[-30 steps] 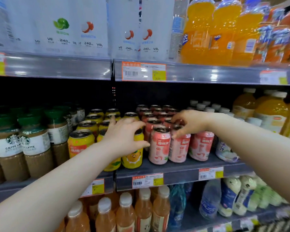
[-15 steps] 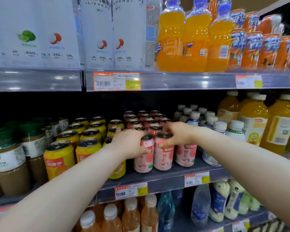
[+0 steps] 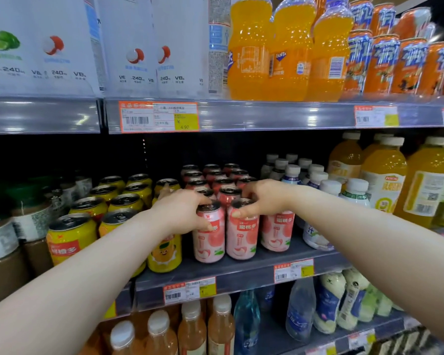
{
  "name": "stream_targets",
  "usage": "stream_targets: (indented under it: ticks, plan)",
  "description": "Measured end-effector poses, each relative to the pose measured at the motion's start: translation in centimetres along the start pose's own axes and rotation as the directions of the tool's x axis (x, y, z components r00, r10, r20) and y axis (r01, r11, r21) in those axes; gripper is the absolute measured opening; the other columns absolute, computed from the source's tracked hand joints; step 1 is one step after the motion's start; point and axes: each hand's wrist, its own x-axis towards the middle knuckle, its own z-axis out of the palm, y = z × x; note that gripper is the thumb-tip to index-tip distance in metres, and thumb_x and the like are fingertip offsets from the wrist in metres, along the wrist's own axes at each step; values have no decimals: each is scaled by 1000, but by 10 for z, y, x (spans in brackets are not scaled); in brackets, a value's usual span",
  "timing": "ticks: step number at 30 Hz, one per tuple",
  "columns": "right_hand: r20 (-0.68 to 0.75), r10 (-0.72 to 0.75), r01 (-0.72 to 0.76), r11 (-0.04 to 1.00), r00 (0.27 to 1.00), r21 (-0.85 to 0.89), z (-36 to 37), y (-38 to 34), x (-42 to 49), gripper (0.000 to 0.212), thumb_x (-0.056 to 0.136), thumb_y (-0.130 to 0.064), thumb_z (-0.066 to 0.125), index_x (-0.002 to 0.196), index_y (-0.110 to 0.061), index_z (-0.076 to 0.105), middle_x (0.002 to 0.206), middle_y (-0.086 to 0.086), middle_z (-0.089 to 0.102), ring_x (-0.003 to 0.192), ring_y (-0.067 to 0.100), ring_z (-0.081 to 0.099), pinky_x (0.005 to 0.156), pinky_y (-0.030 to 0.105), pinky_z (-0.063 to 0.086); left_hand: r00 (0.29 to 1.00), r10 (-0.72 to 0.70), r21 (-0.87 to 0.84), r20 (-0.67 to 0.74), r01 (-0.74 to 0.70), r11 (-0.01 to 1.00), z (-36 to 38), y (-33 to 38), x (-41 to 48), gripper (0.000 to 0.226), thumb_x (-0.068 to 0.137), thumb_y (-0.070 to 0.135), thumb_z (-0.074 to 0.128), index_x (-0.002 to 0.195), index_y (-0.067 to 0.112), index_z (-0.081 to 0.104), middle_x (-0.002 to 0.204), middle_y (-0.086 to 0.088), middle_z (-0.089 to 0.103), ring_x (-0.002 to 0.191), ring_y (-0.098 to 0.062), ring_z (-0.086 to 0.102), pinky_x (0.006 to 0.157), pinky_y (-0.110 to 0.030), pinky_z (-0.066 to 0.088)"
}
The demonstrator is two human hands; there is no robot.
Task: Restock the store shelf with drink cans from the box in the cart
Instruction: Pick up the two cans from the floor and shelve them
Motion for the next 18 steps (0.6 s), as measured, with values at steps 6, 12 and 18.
stream_targets:
  ticks: [6,12,18]
  plan:
    - [-67,152,-156,986,986,-52,-31,30,-12,67,75,-69,54,123,-22,54,126,3,57,106,21,53,80,27,41,999,7,-44,32,-6,999,3,4,-1,68,77,45,68,138,36,41,138,6,53,129,-20,45,111,-45,31]
    - [80,234,-234,972,969,-9,-15,52,-16,82,63,-47,80,131,-22,43,122,3,53,94,19,56,73,26,53,999,11,-76,39,-8,997,3,4,-2,68,77,43,69,139,35,41,139,6,52,127,-18,47,108,-41,37]
    - [45,171,-174,982,984,68,-12,48,-15,77,65,-43,80,129,-19,44,116,0,54,95,16,54,72,26,48,999,12,-68,44,-9,998,1,5,-2,69,78,44,69,139,35,40,140,6,51,129,-19,45,110,-43,35]
